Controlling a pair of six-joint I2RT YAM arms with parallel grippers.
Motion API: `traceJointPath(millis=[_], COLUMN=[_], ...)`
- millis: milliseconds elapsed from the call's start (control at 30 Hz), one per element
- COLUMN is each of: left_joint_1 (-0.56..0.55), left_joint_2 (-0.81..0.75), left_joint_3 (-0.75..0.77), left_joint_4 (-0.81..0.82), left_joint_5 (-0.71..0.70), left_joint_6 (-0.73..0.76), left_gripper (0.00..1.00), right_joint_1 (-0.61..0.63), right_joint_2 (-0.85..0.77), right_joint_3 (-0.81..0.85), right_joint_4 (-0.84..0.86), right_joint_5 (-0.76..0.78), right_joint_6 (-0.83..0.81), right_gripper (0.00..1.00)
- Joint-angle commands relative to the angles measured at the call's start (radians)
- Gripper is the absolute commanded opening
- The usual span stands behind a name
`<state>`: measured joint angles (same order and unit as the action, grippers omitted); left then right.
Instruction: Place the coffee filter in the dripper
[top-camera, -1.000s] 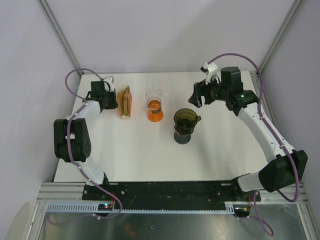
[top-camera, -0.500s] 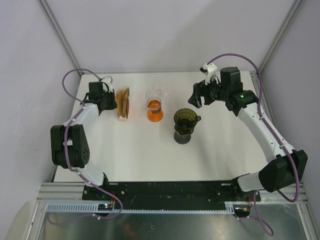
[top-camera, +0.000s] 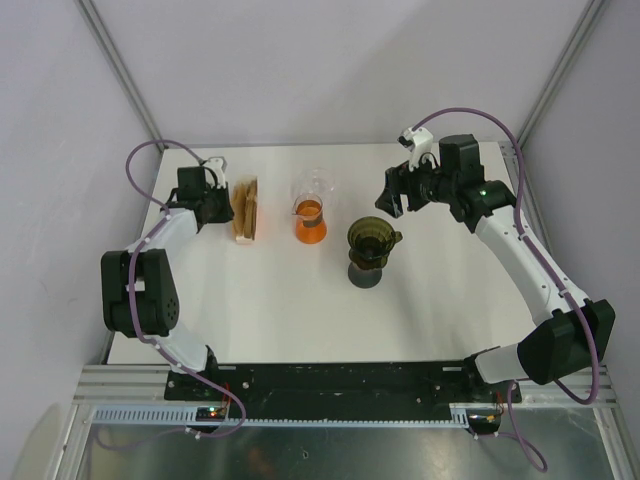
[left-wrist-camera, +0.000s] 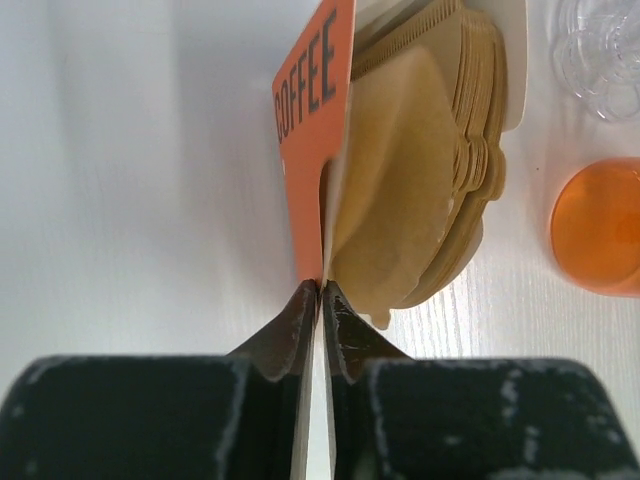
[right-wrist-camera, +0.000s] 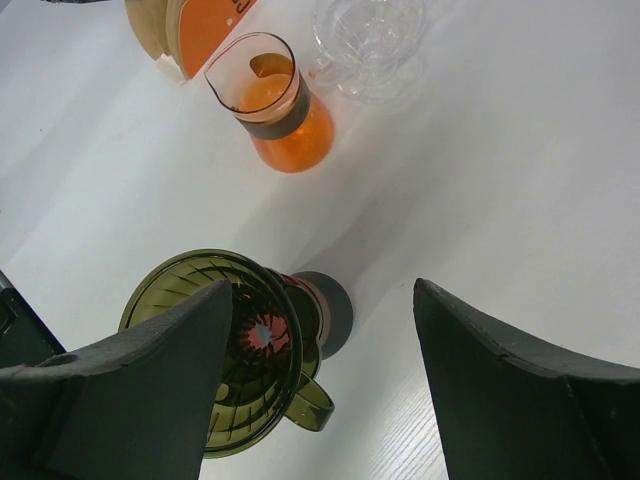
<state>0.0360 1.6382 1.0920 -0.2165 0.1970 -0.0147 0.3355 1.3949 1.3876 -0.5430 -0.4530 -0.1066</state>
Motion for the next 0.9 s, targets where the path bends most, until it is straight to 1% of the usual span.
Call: traceJointPath(millis=[0,167,233,367,500,733,867], left_joint_1=[0.007,0.007,0.008,0.014,0.019,0.023,0.030], left_joint_2=[-0.013,-0.025,-0.030,-0.043,-0.058,-0.088,-0.085], left_joint_3=[-0.011,-0.023,-0.029,-0.037,-0.043,-0.057,-0.063], left_joint_4=[0.021,0.019,0.018,0.015,0.010,0.000,-0.005], left_joint_5=[0.013,0.014,0.011,0.000,0.003,0.011,0.022], left_joint_6=[0.050,0.064,0.068,0.077,0.082,0.094,0.093], left_gripper=[0.13,0.23,0.25,0.23,0.19,0.21,0.20], right_joint_1=[0.008,0.010,0.010,0.010,0.009,0.010,0.009], right_joint_2=[-0.011,-0.011,-0.012,-0.011,-0.009,-0.006,-0.007], right_joint_3=[0.002,0.002,0.002,0.002,0.002,0.002,0.002], right_joint_4=[0.007,0.007,0.008,0.007,0.009,0.009,0.009], right_joint_5=[-0.011,-0.012,-0.013,-0.016,-0.019,-0.021,-0.022], right_joint_6=[-0.015,-0.016,-0.017,-0.018,-0.019,-0.020,-0.020], right_gripper=[0.78,0.78,0.78,0.78,0.78,0.78,0.78])
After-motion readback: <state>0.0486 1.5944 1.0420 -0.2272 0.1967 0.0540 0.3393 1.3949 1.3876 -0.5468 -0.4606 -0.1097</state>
